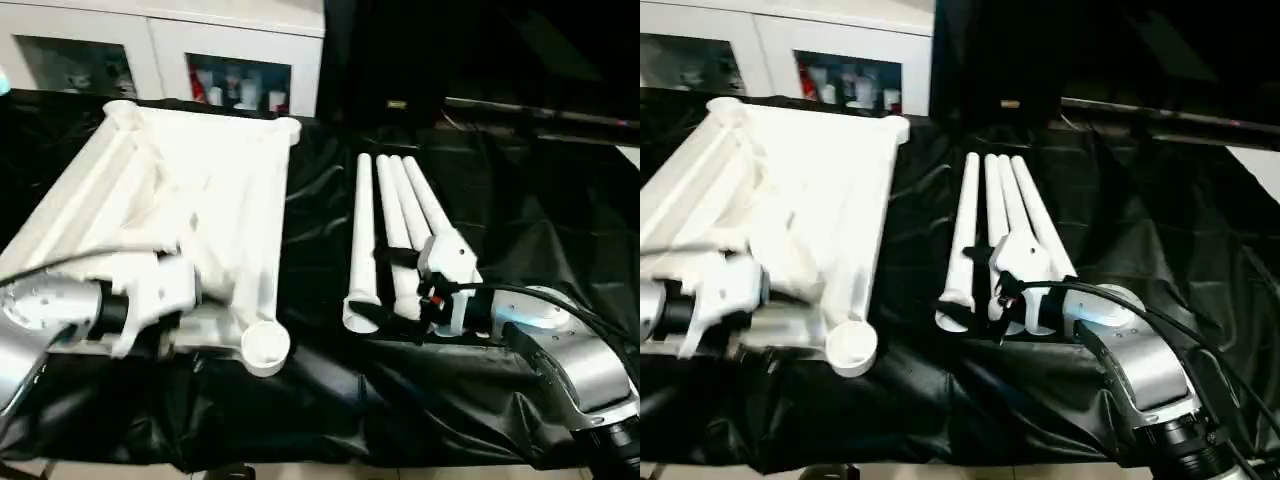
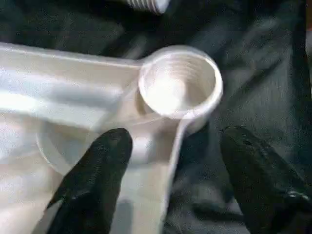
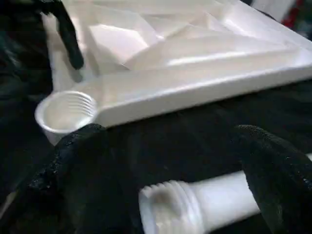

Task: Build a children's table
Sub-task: Move to table, then move table base

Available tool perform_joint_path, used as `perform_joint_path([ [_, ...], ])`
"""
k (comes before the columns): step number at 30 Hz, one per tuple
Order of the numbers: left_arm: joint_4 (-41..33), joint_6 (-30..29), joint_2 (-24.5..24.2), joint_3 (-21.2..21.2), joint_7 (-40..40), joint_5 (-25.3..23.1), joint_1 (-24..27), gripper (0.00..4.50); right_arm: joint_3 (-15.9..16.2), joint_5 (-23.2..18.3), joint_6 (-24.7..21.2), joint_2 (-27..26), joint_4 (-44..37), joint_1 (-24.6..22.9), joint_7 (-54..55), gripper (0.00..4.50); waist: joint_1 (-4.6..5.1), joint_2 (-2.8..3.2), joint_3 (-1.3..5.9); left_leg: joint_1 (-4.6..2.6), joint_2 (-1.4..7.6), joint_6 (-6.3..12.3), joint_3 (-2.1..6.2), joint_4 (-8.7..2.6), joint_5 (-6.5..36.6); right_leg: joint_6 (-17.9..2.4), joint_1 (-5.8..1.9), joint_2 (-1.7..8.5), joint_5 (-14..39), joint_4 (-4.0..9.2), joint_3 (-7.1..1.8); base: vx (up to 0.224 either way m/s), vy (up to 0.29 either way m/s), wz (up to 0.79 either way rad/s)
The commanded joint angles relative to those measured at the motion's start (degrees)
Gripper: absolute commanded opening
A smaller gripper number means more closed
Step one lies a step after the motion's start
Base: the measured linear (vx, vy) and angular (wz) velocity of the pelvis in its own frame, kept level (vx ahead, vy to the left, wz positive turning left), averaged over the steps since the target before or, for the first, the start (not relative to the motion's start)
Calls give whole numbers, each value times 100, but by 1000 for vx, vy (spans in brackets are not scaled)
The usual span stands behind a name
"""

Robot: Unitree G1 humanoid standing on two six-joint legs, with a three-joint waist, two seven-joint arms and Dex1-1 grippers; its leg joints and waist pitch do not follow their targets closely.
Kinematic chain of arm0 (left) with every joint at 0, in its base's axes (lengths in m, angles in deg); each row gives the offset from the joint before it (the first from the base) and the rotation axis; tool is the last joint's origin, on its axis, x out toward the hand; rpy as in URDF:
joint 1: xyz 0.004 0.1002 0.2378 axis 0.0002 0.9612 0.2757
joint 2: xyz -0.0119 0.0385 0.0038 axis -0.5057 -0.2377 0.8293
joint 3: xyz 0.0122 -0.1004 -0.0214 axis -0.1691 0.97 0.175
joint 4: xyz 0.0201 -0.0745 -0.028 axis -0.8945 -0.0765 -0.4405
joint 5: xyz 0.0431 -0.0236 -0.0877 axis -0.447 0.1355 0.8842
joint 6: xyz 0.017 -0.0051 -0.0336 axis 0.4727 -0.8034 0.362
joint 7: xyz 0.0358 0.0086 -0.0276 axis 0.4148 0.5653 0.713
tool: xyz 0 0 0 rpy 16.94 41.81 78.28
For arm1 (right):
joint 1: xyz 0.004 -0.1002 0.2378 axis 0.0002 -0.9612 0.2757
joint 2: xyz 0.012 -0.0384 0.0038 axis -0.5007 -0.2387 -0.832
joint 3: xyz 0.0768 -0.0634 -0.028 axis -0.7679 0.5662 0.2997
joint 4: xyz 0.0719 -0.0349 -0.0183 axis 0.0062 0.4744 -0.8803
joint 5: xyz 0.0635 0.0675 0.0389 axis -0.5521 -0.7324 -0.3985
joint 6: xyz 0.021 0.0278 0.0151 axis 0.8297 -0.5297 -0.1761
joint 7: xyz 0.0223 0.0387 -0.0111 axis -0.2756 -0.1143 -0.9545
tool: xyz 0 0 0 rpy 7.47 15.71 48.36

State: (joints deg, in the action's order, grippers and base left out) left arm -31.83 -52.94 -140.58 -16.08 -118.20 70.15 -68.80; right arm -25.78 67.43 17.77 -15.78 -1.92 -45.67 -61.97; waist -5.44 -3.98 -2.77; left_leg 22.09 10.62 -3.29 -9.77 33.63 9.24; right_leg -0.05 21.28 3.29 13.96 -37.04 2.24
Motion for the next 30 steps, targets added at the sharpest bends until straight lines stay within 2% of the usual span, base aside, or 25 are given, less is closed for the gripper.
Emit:
perform_joint_path([
  [1,-14,87,-48,-93,72,-270,-47,297,85,-147,-147,81,-125,119,-188,450,-10,141,230,-211,289,-307,97,-485,2060,-895,-46,450,1422,537,-279,0,0,0],
  [4,85,109,-59,-188,172,-406,-95,285,170,-268,-268,108,-186,166,-409,450,-6,130,239,-215,292,-354,110,-487,2112,-834,-36,455,1558,542,-273,0,0,0],
  [6,104,-9,-78,-259,242,-489,-123,256,250,-285,-322,152,-223,206,-584,450,-10,146,250,-212,294,-342,107,-483,2045,-869,-37,448,1343,520,-272,0,0,0],
  [8,134,-65,-72,-309,339,-628,-149,249,260,-212,-259,128,-169,246,-572,450,-8,140,255,-208,293,-338,103,-482,1965,-883,-41,446,1227,514,-269,0,0,0],
  [9,158,-108,-80,-360,403,-746,-169,227,264,-145,-205,110,-98,292,-556,450,-5,138,263,-202,284,-335,95,-473,1872,-905,-47,440,1109,499,-266,0,0,0],
  [11,174,-156,-72,-391,446,-846,-173,215,264,-103,-168,96,-25,348,-542,450,-4,136,268,-201,282,-326,92,-466,1795,-917,-54,443,1034,494,-267,0,0,0],
  [13,137,-144,-3,-372,466,-874,-149,207,253,-115,-178,92,-22,369,-530,450,-7,140,275,-197,280,-316,91,-461,1708,-949,-62,441,914,481,-261,0,0,0],
  [15,107,-151,21,-366,480,-867,-140,170,251,-120,-187,99,-35,361,-537,450,-15,131,283,-201,278,-286,82,-451,1639,-988,-67,431,734,469,-258,0,0,0],
  [16,87,-149,31,-369,501,-858,-137,170,253,-127,-197,110,-49,348,-548,450,-17,128,283,-203,277,-277,81,-449,1620,-993,-67,428,700,465,-256,0,0,0],
  [20,24,-138,25,-393,503,-857,-97,145,269,-128,-203,131,-84,302,-565,450,-37,137,269,-208,278,-280,76,-455,1738,-984,-58,436,862,485,-261,0,0,0],
  [22,3,-118,41,-402,503,-888,-80,127,281,-123,-195,131,-83,291,-561,450,-50,139,263,-217,285,-318,86,-463,1872,-939,-50,446,1121,505,-263,0,0,0],
  [24,41,108,112,-407,578,-955,-98,114,290,-110,-193,118,-85,281,-545,450,-56,152,260,-216,285,-325,90,-464,1909,-916,-44,449,1166,517,-268,0,0,0],
  [30,130,384,212,-450,686,-1049,-120,70,311,-61,-118,73,-21,236,-516,450,-104,153,279,-216,286,-340,86,-459,1840,-903,-49,440,958,496,-264,0,0,0],
])
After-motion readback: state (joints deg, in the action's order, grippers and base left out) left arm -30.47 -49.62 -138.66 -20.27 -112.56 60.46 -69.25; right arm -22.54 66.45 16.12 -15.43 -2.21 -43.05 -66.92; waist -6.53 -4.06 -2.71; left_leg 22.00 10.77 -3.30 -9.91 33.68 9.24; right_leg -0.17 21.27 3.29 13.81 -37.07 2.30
